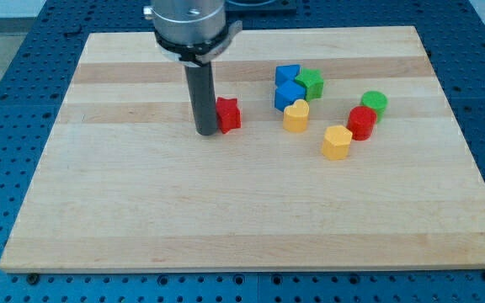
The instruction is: Move red star towards the top center
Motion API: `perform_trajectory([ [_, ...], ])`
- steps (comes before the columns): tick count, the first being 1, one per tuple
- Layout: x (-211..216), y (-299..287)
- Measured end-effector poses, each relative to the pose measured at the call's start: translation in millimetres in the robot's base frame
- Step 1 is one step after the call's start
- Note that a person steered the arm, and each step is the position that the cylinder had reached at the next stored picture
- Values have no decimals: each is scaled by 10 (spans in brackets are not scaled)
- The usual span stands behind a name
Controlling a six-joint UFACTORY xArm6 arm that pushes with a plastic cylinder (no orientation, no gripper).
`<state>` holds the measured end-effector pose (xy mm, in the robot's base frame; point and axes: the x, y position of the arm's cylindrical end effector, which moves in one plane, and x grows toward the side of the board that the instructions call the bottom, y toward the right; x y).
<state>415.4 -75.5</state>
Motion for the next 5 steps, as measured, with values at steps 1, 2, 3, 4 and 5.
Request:
perform_trajectory([
  [1,-77,-103],
  [2,199,-113],
  [3,299,-113],
  [4,167,-112],
  [5,93,-94],
])
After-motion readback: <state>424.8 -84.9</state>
